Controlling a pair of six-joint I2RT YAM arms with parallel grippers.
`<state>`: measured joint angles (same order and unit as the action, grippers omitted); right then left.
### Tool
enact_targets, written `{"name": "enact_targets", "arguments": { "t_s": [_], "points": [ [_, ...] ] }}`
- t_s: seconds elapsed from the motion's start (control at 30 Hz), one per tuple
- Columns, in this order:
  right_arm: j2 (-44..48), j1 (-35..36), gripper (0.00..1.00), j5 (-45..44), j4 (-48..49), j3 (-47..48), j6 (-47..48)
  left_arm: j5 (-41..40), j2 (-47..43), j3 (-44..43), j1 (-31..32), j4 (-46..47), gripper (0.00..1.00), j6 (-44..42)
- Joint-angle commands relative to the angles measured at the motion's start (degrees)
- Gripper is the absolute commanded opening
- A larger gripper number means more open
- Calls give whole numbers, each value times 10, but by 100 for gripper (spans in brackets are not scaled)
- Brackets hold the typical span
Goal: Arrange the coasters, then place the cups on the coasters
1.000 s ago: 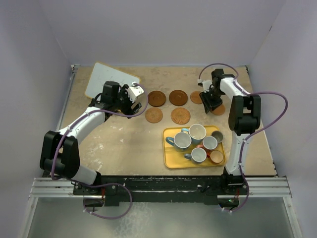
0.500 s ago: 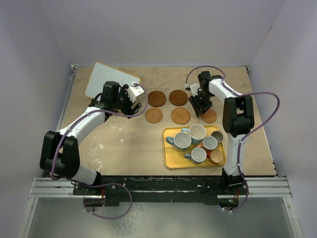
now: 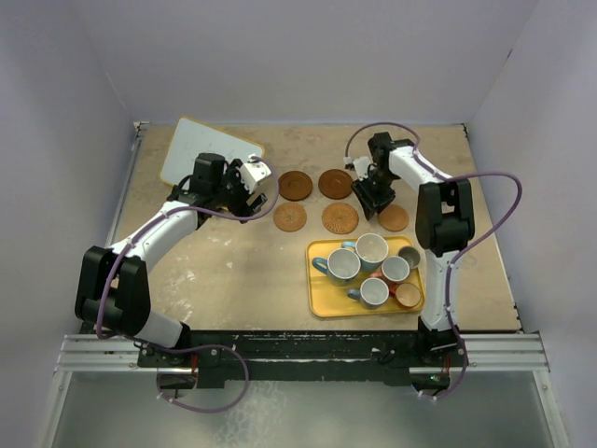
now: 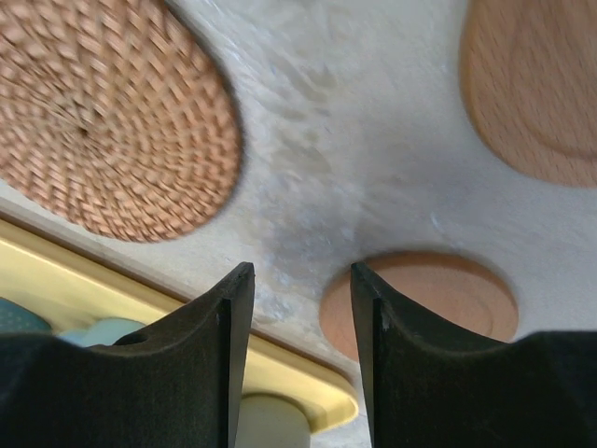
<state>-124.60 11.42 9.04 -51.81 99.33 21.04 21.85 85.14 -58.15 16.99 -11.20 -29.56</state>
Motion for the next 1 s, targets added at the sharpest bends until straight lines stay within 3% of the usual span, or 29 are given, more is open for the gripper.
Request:
{"name": "enact_targets", "arguments": {
  "t_s": [0.0,0.23,0.43,0.8,0.97],
  "points": [
    [-28,13,48,32,-7,24,-7,11,-13,3,-1,19,80,-1],
    [-38,18,48,31,-12,42,-8,10,-14,4,-2,18,80,0],
    [12,16,48,26,-3,16,-14,12,-13,5,-1,19,80,0],
    [113,-41,63,17,10,-15,-10,14,-7,4,-2,21,80,-1],
    [120,-84,63,-2,6,-35,-9,16,-2,4,-1,21,80,-1]
  ]
}}
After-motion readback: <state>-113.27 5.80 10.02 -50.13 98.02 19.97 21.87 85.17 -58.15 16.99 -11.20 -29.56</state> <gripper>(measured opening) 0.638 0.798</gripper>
